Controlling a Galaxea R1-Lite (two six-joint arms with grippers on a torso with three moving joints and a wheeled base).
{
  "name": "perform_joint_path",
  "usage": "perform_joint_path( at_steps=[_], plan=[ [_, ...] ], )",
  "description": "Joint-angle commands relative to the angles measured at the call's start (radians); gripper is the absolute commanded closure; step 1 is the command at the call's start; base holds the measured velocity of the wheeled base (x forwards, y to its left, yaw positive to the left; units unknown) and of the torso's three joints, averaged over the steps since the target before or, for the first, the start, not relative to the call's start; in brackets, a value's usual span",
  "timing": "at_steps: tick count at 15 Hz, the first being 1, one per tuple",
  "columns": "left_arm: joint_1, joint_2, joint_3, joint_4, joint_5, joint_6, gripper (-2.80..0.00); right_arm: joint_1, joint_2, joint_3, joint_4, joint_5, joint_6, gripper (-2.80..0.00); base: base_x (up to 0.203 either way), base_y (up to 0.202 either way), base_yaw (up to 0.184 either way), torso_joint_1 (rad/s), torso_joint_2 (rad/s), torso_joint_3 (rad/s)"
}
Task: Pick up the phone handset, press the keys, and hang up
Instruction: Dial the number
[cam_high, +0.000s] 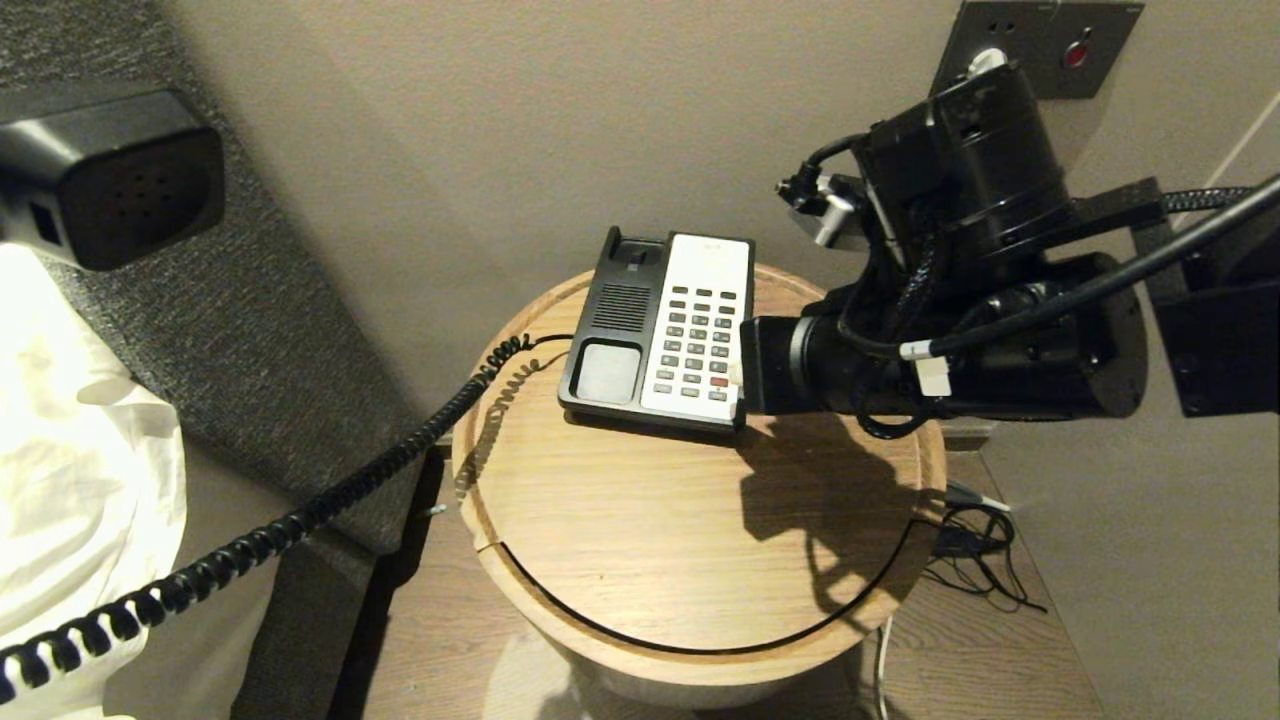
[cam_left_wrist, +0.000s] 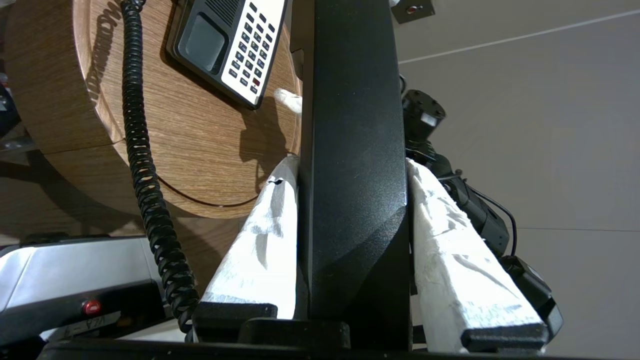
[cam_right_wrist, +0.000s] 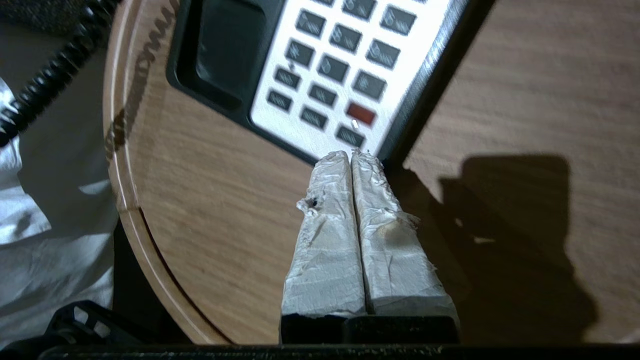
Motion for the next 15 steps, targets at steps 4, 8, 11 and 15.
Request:
perform_joint_path(
  at_steps=[4,8,11,15],
  plan=[
    [0.0,-0.001,0.008,0.004,-0.007,-0.006,0.0,-0.008,0.013,0.02,0.003,0.003,0.014,0.0,0.0,0.0,0.0,0.0,0.0,0.0],
    [0.0,-0.003,0.023,0.002,-0.007,-0.005,0.0,-0.007,0.079,-0.019,0.0,-0.001,0.011,0.0,0.0,0.0,0.0,0.0,0.0,0.0],
    [0.0,-0.006,0.024,0.002,-0.007,-0.005,0.0,-0.008,0.107,-0.039,-0.001,-0.002,0.004,0.0,0.0,0.0,0.0,0.0,0.0,0.0],
    [0.0,-0.01,0.023,0.002,-0.007,-0.005,0.0,-0.008,0.113,-0.039,-0.001,-0.002,0.001,0.0,0.0,0.0,0.0,0.0,0.0,0.0]
  ],
)
